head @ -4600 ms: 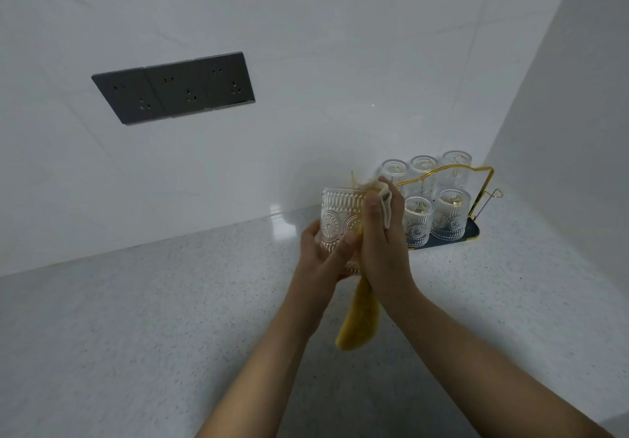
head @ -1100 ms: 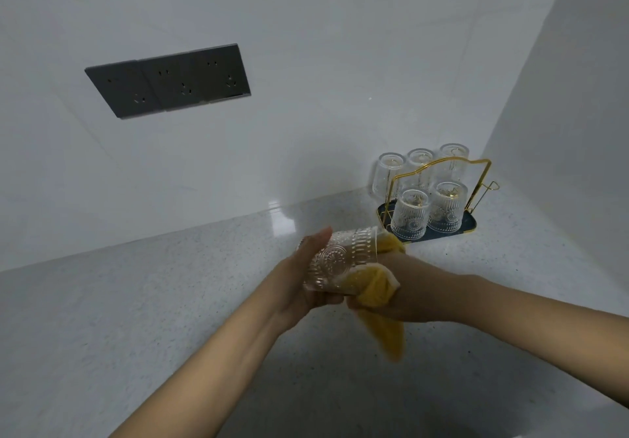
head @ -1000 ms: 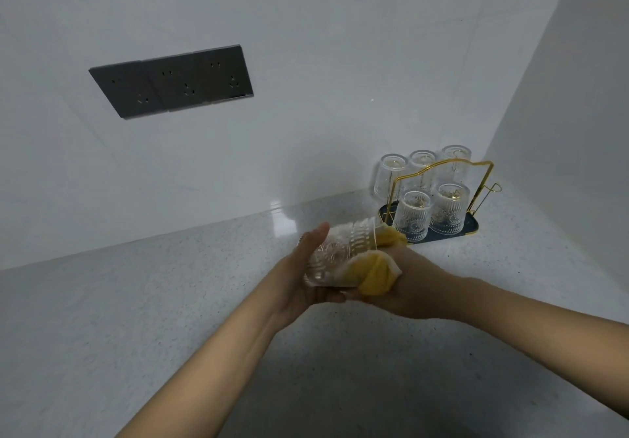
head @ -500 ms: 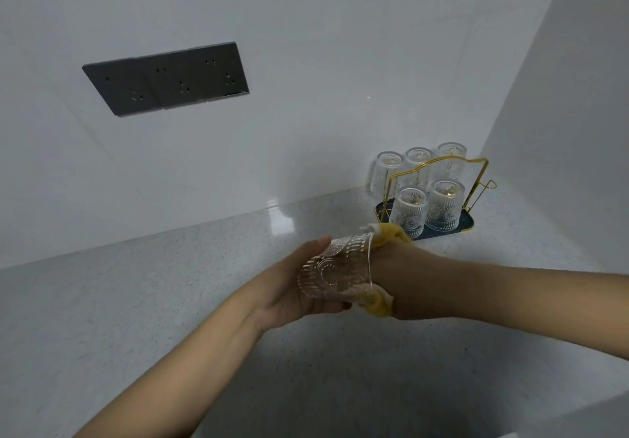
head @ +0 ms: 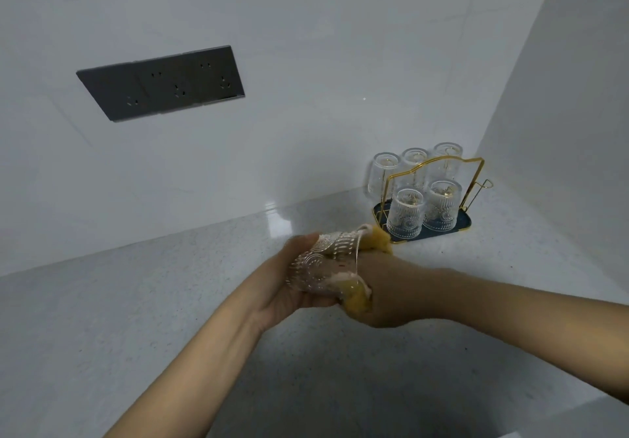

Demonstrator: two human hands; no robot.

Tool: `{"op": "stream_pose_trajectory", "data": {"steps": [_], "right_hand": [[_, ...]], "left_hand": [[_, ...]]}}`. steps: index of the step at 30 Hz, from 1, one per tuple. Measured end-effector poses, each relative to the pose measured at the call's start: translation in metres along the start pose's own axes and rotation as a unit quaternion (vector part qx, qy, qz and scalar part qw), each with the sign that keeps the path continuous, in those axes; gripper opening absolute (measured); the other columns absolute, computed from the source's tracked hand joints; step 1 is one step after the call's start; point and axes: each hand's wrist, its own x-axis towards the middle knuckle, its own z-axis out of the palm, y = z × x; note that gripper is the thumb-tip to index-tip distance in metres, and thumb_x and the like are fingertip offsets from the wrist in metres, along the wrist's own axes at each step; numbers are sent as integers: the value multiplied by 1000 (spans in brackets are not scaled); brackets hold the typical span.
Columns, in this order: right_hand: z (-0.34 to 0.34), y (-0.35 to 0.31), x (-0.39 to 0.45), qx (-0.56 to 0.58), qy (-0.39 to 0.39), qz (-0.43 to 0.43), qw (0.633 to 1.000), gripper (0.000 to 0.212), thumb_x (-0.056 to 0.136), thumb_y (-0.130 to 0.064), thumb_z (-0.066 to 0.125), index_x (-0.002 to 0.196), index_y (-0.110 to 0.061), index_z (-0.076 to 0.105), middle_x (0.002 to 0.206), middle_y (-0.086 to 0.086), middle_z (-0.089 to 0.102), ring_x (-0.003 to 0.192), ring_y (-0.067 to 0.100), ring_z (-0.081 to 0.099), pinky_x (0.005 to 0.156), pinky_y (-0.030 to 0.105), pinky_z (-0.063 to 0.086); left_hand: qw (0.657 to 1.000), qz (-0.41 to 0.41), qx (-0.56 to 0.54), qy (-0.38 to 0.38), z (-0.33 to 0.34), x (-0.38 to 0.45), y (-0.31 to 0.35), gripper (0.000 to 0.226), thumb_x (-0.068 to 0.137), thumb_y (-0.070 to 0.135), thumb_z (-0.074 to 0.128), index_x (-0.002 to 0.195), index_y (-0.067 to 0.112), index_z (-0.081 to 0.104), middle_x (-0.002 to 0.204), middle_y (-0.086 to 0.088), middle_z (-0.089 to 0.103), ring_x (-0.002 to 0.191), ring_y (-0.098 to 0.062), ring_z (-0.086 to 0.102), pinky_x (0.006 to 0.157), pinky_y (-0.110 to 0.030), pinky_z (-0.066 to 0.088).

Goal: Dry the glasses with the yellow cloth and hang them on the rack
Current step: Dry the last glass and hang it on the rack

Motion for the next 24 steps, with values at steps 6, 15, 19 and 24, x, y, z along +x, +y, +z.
{"op": "stream_pose_trajectory", "data": {"steps": [6,15,19,24], "right_hand": [[-6,1,4,367,-37,156,916,22,85,-16,64,106,-15,62,106,3,66,97,11,61,88,22,50],[-15,16,6,313,142,177,922,3,84,-18,65,84,-20,65,80,-5,66,78,5,63,74,19,52],[-25,28,6,279,34,133,951,14,83,-19,66,97,-18,65,93,-4,66,85,6,60,78,12,47],[1,25,12,358,181,147,904,20,81,-20,69,99,-27,65,98,-13,67,93,-1,62,81,13,48]], "left_hand": [[996,87,-6,35,3,-1,-8,82,66,50,73,129,1,54,116,-20,68,93,-30,69,71,-42,58],[981,173,70,55,-7,10,-21,111,56,60,84,137,1,36,124,-25,61,110,-42,63,92,-64,49],[981,92,158,-61,-11,11,-9,102,46,38,93,133,15,46,115,-5,70,108,-25,67,86,-37,56],[988,108,89,-66,-1,15,-16,57,51,45,91,102,28,74,106,-7,72,101,-28,69,86,-42,57]]}}
